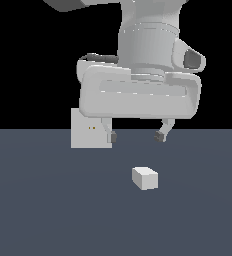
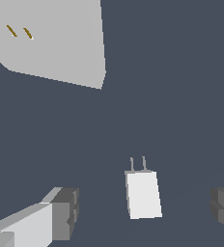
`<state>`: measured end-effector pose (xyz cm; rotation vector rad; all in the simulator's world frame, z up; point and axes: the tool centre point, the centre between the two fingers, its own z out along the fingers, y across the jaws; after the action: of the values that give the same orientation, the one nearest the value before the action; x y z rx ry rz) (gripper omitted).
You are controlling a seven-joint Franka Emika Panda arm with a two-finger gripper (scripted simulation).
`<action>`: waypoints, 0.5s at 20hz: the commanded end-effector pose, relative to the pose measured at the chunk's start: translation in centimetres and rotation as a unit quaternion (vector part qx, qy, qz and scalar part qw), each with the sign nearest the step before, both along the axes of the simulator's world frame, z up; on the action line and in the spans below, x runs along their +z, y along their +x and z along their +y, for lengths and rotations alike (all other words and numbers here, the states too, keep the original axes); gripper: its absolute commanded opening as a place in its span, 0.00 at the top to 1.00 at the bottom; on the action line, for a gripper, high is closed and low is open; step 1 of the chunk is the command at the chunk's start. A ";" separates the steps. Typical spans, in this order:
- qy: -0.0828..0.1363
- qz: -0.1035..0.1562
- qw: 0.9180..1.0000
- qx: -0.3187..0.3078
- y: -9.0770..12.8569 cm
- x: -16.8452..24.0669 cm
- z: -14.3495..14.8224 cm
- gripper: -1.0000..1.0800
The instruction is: Plug the charger into the wall socket.
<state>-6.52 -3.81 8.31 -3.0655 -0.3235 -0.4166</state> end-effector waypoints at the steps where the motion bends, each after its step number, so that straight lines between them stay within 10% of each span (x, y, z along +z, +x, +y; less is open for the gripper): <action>1: 0.002 -0.011 1.000 0.007 -0.2 -0.5 -0.4 0.04; 10: 0.006 -0.032 0.999 0.024 -0.5 -1.8 -1.1 0.04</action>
<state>-7.02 -4.87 6.66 -3.0338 -0.3853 -0.5052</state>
